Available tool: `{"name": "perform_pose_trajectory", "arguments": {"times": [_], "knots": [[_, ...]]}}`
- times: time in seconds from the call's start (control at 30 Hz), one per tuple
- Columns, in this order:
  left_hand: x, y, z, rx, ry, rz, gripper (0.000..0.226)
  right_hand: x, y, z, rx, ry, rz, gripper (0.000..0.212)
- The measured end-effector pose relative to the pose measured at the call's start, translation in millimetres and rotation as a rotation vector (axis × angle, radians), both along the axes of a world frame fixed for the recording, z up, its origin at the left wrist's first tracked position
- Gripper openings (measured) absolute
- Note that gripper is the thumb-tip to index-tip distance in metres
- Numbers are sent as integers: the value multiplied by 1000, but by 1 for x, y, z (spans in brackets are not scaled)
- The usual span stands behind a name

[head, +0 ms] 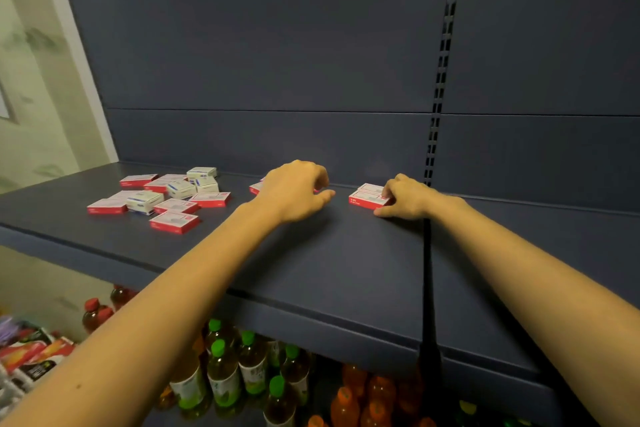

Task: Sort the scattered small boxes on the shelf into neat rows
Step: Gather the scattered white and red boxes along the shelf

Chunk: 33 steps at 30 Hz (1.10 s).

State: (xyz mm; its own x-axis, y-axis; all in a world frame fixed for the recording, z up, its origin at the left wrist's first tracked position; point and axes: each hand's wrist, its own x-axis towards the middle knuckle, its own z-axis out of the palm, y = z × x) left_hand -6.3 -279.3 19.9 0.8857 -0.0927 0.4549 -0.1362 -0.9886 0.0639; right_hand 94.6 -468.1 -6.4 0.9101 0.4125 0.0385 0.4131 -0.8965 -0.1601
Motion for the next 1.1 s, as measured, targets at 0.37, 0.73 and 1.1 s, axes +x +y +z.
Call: {"name": "perform_pose_trajectory", "arguments": {"times": [0.37,0.73,1.1], "knots": [[77,22,3,-18,53,-171,29,14,16,1,35,114,-149,54],[147,3,-10,38,491,-490,51,-47,-24,19,109,-32,-320,44],[174,-4,-21,-8,471,-639,39,-101,-55,7,213,-21,-547,42]]}}
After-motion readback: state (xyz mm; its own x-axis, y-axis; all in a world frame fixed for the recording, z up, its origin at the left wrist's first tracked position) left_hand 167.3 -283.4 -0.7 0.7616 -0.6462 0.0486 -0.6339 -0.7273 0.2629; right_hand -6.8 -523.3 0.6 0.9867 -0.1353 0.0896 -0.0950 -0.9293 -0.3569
